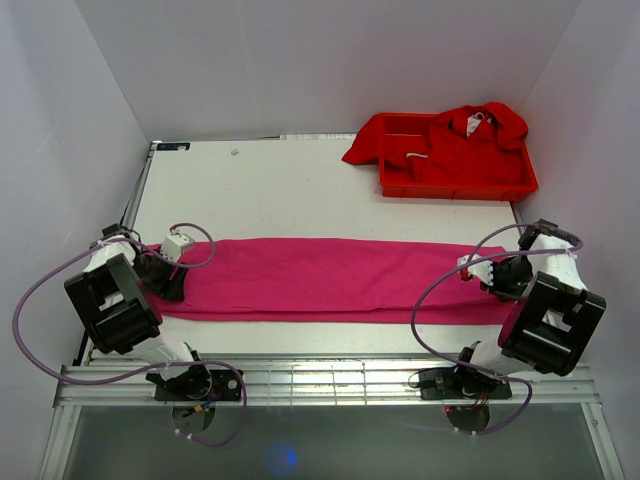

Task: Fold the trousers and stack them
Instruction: Fold the trousers

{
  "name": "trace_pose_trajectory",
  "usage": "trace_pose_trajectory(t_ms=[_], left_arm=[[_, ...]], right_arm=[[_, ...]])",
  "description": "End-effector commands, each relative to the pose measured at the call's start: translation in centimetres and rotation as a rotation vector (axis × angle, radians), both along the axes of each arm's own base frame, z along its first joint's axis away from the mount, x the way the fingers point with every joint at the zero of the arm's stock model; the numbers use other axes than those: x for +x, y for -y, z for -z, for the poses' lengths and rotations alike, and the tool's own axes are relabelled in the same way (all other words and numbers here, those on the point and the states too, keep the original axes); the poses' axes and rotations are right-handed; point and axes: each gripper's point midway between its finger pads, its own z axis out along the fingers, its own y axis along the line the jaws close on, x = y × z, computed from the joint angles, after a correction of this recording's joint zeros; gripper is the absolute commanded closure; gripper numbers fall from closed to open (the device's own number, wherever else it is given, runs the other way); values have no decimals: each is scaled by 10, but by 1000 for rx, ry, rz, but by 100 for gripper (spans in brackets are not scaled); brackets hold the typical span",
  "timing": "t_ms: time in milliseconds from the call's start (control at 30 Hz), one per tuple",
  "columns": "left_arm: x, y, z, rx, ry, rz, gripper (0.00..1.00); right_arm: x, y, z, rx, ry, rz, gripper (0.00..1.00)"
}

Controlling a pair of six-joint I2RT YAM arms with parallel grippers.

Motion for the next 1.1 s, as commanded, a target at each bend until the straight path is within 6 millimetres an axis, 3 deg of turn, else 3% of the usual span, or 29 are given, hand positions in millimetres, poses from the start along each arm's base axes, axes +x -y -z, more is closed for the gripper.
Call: trace_pose_trajectory(t_ms=[0, 133, 167, 233, 300, 400, 567, 600, 700, 733, 833, 867, 900, 933, 967, 1000, 1067], left_arm=[[-15, -10, 28, 46, -97, -10, 32], [-18, -15, 34, 63, -135, -40, 35], [-21, -17, 36, 74, -146, -44, 36], [-22, -20, 39, 80, -156, -61, 37], [-22, -24, 40, 84, -165, -78, 39], [-22, -29, 41, 94, -179, -99, 41], [-24, -37, 50, 100, -224, -129, 43], [-23, -38, 48, 95, -218, -134, 43], [-15, -33, 37, 68, -173, -124, 39], [-13, -23, 31, 15, -154, -114, 36], [-5, -7, 3, -47, -56, -52, 35], [-3, -3, -5, -54, -20, -9, 35], [-5, 2, -19, -63, 9, 7, 35], [-2, 11, -37, -89, 62, 33, 34], [5, 13, -42, -108, 92, 35, 34], [3, 20, -55, -129, 115, 52, 33], [18, 28, -79, -183, 198, 51, 31]], right_arm=[[15, 3, -39, -10, 134, 13, 92], [9, 3, -50, -44, 241, 21, 92], [-8, -2, -29, -44, 204, 16, 92], [-13, 6, -18, -104, 256, 2, 92], [-27, 8, 12, -142, 247, 9, 92], [-29, 14, 38, -179, 260, 18, 92], [-31, 20, 54, -183, 226, 58, 91], [-32, 21, 56, -177, 211, 81, 86], [-22, 29, 45, -175, 220, 137, 69], [-18, 30, 41, -167, 222, 144, 65], [-7, 29, 13, -113, 228, 158, 61], [8, 31, -7, -95, 274, 156, 54], [0, 20, -14, -39, 229, 156, 48], [4, 8, -35, 34, 236, 148, 38], [17, 8, -49, 49, 291, 143, 34], [9, -8, -56, 122, 253, 143, 31], [21, -29, -77, 232, 286, 163, 27]])
